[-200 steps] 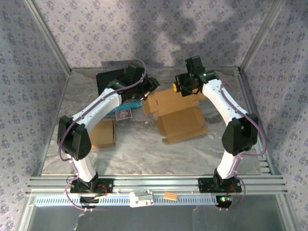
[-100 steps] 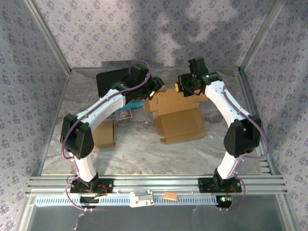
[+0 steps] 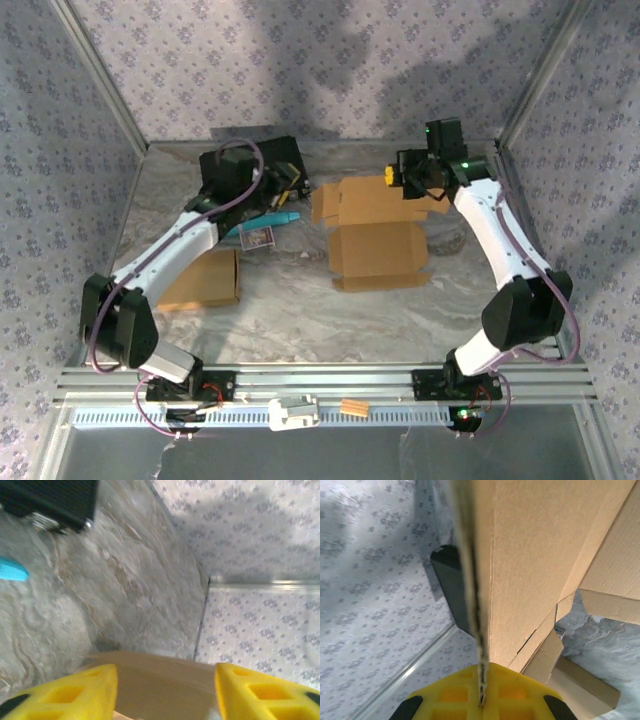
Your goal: Fold the paper box
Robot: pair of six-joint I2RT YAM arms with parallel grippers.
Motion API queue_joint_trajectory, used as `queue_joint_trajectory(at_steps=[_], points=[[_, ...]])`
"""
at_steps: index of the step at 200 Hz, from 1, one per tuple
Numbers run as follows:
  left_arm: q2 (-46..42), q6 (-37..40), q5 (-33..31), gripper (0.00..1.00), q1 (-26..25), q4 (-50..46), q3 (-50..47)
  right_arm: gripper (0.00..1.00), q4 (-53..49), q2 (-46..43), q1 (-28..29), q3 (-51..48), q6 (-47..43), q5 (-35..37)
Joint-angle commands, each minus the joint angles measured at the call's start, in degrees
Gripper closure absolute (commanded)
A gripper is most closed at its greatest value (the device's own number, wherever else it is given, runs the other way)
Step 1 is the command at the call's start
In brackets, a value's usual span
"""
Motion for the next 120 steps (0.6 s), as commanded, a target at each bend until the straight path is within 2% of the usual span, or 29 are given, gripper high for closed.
queue_joint_trajectory(at_steps=[1, 26, 59, 92, 120], points=[[2.7, -4.2, 1.0, 0.56, -0.2, 10.6, -9.5, 1.00, -2.3, -3.1, -1.8, -0.9, 3.1, -3.2], [6.0, -4.7, -0.4, 0.65, -2.6, 16.6, -11.1, 1.00, -2.9, -4.8, -3.8, -0.9, 4.3, -4.1], [13.5, -6.6, 0.3, 0.69, -5.0, 27.8, -11.5, 1.00, -3.1, -5.6, -5.8, -0.3, 5.0, -5.0], [19.5, -10.0, -1.1, 0.63, -7.7, 42.7, -12.4, 1.00, -2.6, -5.3, -6.6, 0.1, 5.8, -5.6], [22.5, -9.9, -0.6, 0.60, -9.4, 44.2, -10.8, 1.00, -1.8, -5.1, -6.7, -0.1, 6.7, -5.7]])
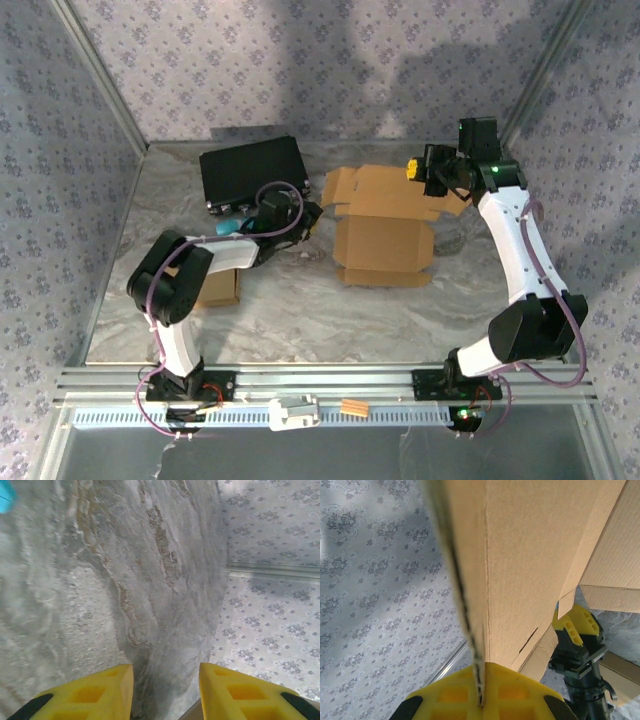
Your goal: Fold the paper box
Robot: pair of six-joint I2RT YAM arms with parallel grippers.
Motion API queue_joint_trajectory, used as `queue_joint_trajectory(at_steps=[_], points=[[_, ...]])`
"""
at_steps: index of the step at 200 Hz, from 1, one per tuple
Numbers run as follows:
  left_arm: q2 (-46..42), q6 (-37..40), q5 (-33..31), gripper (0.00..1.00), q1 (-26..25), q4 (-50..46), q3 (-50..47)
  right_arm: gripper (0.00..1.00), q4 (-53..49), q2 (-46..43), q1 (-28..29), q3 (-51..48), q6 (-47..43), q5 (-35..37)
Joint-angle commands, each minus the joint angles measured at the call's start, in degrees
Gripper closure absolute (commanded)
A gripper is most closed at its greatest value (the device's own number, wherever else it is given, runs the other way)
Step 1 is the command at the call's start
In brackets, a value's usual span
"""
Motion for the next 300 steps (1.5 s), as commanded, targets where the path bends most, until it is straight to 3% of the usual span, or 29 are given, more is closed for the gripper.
queue_joint_trajectory(at_steps=[1, 61, 155, 192, 248, 300], points=[[1.9, -1.1, -0.1, 0.60, -1.5, 8.2, 1.7, 1.00, 0.0, -0.8, -0.3, 0.2, 1.9, -1.4], [4.8, -2.8, -0.9, 0.57, -3.5, 13.9, 2.4, 1.00, 0.6, 0.0, 0.0, -0.3, 2.3, -1.7], [1.4, 6.4, -1.5, 0.51, -6.7, -2.5, 5.5, 1.00, 2.6, 0.8, 2.5, -3.7, 2.2, -1.2], [-7.4, 11.4, -2.3, 0.48, -6.8, -18.6, 4.2, 1.00, 2.4, 1.4, 2.5, -5.1, -4.5, 1.0], [-24.9, 19.5, -1.9, 0.46, -6.8, -40.4, -1.4, 1.00, 11.1, 5.8, 5.2, -10.0, -17.2, 0.8], [-36.5, 24.4, -5.0, 0.48, 1.9, -49.1, -4.7, 1.00, 26.0, 8.1, 10.2, -16.5, -17.7, -0.9]])
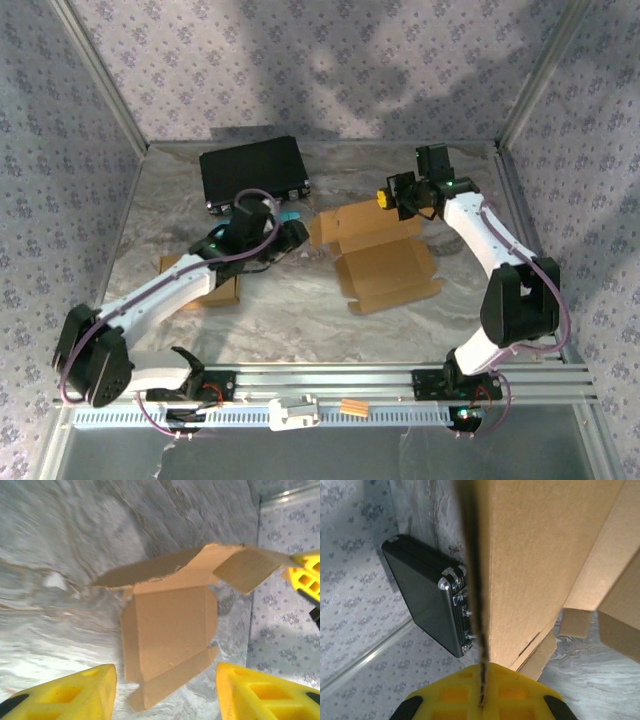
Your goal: Fold the paper box
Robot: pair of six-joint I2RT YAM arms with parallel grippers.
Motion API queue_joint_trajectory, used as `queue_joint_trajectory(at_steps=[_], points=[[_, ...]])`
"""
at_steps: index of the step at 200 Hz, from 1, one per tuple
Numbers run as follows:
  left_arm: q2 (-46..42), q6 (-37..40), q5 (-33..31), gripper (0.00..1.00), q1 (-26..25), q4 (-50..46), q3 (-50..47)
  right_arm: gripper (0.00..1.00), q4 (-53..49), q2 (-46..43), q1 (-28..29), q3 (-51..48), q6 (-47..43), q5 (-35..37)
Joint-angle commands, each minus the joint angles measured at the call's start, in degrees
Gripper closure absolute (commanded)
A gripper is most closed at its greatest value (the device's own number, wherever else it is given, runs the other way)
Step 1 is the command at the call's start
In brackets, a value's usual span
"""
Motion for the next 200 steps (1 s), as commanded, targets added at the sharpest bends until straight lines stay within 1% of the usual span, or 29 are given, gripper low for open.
queue_joint_trajectory(at_steps=[1, 19, 39, 55, 65, 82, 102, 127, 160, 186, 200], points=[[-2.9, 4.8, -2.4, 0.48, 4.3, -6.9, -1.5, 1.00, 10.7, 1.6, 2.3, -1.8, -2.1, -1.5], [-3.5, 6.6, -2.8, 0.50, 7.6, -7.4, -2.7, 1.00, 11.9, 3.5, 3.8, -1.2, -3.0, -3.0], [-2.0, 9.0, -2.5, 0.55, 9.7, -5.2, -3.8, 1.00, 11.4, 4.7, 3.7, -2.4, -5.9, -5.2], [1.0, 12.3, -1.7, 0.62, 10.2, -3.0, -3.4, 1.00, 16.6, 5.3, 2.5, -6.5, -6.9, -8.1], [3.4, 14.6, -1.2, 0.64, 10.2, -1.7, -2.8, 1.00, 19.6, 5.5, 1.9, -9.1, -7.6, -9.7], [7.7, 17.5, -0.3, 0.68, 10.1, 1.2, -2.1, 1.00, 22.8, 5.2, 1.0, -10.4, -10.3, -10.8], [12.5, 21.1, 1.5, 0.69, 8.9, 4.8, -0.9, 1.00, 26.6, 5.6, 0.6, -11.1, -13.0, -12.9], [16.1, 25.2, 1.4, 0.67, 5.2, 8.7, 0.5, 1.00, 33.1, 5.6, -0.2, -13.9, -11.8, -14.5], [17.6, 25.9, 0.3, 0.64, 2.2, 13.5, -0.1, 1.00, 36.9, 5.6, -0.4, -15.4, -9.4, -15.0], [17.8, 26.4, 1.2, 0.64, 1.2, 19.4, -2.1, 1.00, 38.2, 5.6, -0.5, -15.5, -8.2, -15.2], [18.3, 27.4, 1.9, 0.63, 0.4, 20.2, -1.9, 1.00, 38.4, 5.8, -0.5, -15.2, -8.0, -15.3]])
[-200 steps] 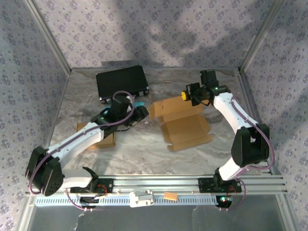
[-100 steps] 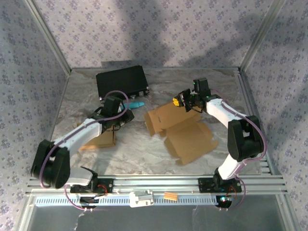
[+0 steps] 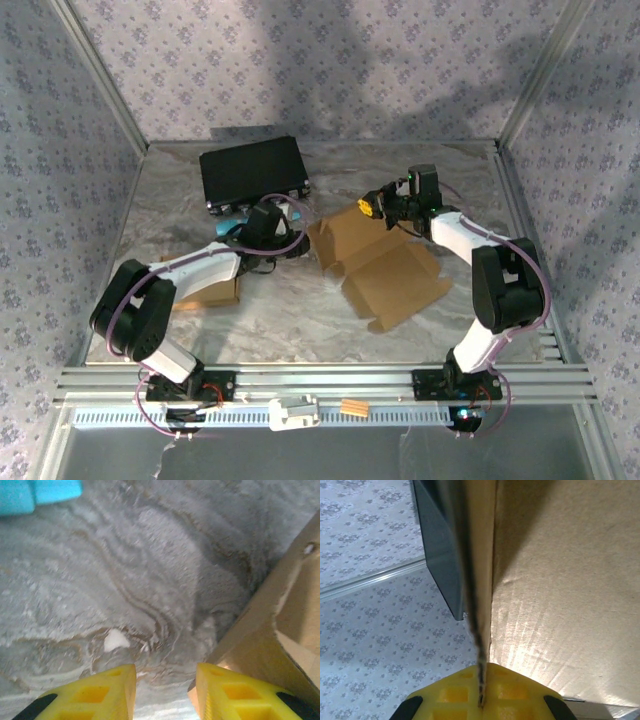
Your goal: Fold the paper box
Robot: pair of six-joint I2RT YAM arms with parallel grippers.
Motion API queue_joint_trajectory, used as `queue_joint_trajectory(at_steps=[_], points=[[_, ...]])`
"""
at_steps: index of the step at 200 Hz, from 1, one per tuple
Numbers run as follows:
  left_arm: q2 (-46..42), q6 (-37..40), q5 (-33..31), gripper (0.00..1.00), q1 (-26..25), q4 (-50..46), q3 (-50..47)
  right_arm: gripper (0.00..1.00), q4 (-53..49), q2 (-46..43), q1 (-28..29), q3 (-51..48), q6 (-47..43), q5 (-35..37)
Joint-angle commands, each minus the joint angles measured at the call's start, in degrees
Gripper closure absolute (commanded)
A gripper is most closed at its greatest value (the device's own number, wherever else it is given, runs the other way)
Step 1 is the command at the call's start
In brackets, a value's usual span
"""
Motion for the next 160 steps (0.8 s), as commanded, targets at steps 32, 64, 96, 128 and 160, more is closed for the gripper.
queue_joint_trajectory(at_steps=[32, 64, 96, 128, 160], points=[[1.6, 3.6, 1.3, 0.59, -2.6, 6.2, -0.1, 1.00, 4.2, 1.0, -0.3, 0.3, 1.5, -2.1], [1.7, 3.8, -0.3, 0.56, -3.1, 6.2, 0.4, 1.00, 10.2, 0.9, -0.3, -2.0, 2.4, -2.0], [1.7, 5.0, -2.0, 0.55, -3.9, 3.9, 0.9, 1.00, 18.3, 0.7, -0.7, -5.7, 3.5, -2.4], [2.0, 5.7, -3.2, 0.54, -4.5, 3.0, 0.9, 1.00, 29.4, -0.4, -1.4, -11.2, 4.1, -3.2], [0.8, 6.8, -6.5, 0.54, -4.9, 1.3, 1.4, 1.00, 41.4, 1.1, -1.8, -15.6, 9.1, -2.1]])
